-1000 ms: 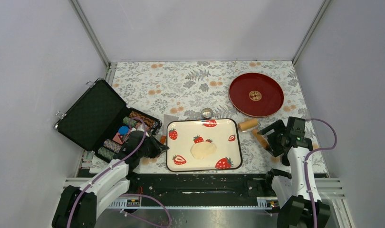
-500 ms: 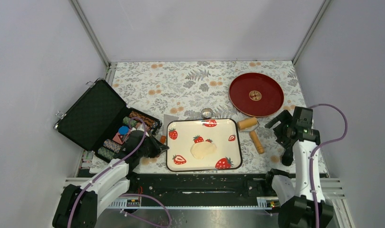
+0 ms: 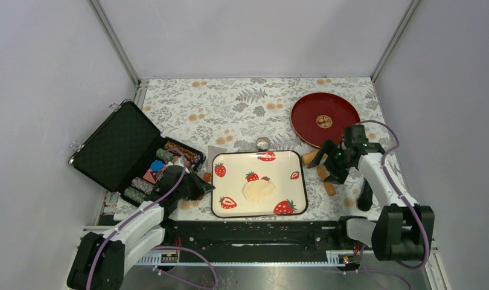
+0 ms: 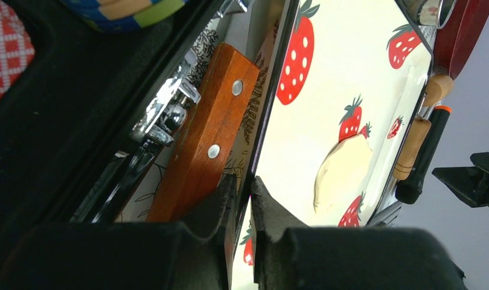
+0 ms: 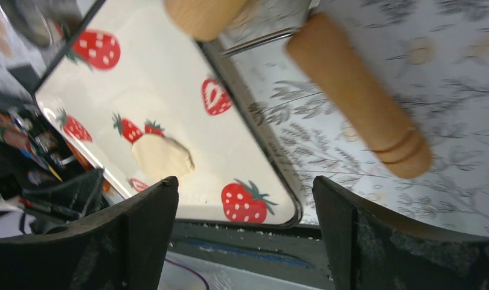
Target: Roll out the dumpling wrappers from the dough
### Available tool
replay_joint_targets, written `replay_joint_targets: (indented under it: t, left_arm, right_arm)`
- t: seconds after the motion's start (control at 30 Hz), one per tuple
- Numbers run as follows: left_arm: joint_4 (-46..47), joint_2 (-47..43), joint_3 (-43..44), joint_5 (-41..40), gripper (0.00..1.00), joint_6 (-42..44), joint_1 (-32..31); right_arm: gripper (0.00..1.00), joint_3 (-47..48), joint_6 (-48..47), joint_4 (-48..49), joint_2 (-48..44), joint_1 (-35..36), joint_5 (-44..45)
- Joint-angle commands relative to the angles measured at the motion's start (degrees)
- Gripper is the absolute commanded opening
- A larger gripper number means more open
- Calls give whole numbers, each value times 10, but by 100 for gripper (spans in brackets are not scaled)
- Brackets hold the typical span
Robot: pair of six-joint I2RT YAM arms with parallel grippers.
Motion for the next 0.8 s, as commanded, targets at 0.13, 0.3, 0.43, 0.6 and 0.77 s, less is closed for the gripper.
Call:
replay_joint_targets:
  t: [0.13,0.3,0.43,0.6,0.77]
  left_arm:
    - [0,7,2,-19,0,5,7]
    - [-2,-3,-1,-19,0,6,8]
    - [5,2,-4,-18,0,4,9]
    - [4,0,-4,-17,0,4,11]
    - [4,8,-1,-14,0,6,13]
  right_arm:
    - [86,98,77,73,102,147,9]
    - [81,193,104,86,200,222,17]
    - [73,273,109,88,284,255,18]
    - [70,363,100,63,370,271,41]
    - [66,439,83,26,440,273,56]
